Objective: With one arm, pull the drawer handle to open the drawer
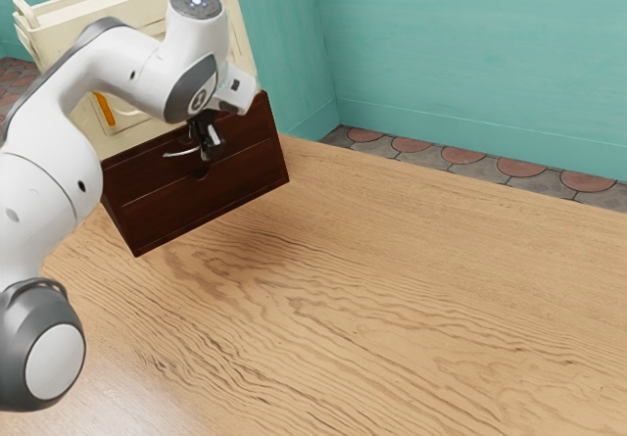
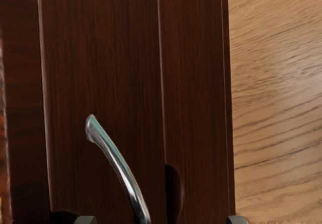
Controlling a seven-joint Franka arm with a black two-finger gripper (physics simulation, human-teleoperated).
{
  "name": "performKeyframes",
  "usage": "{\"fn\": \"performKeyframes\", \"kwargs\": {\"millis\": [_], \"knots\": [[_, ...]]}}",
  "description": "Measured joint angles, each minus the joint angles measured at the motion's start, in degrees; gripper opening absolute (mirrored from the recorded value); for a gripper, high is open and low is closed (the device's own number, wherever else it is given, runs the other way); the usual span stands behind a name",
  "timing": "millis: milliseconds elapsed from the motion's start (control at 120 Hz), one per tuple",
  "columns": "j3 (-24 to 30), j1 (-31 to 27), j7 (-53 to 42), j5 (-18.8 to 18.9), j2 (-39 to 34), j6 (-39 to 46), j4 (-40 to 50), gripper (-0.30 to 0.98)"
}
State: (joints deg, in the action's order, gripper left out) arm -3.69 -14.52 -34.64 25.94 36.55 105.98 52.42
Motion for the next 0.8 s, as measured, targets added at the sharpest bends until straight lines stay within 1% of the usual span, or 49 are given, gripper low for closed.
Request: {"fn": "performKeyframes", "kwargs": {"millis": [117,317,500,583,633,800], "knots": [[0.0,-0.6,0.0,0.3,0.1,0.5,0.1,0.27],[0.1,-0.9,0.2,-0.1,0.2,0.9,0.9,0.08],[0.0,-1.0,0.3,-1.7,-0.1,1.1,1.7,0.01],[-0.1,-1.0,0.3,-3.5,-1.0,1.2,3.6,0.0],[-0.1,-0.7,0.3,-4.2,-2.9,1.2,5.9,-0.01],[-0.3,1.0,0.4,-5.2,-7.7,1.3,13.1,-0.02]]}}
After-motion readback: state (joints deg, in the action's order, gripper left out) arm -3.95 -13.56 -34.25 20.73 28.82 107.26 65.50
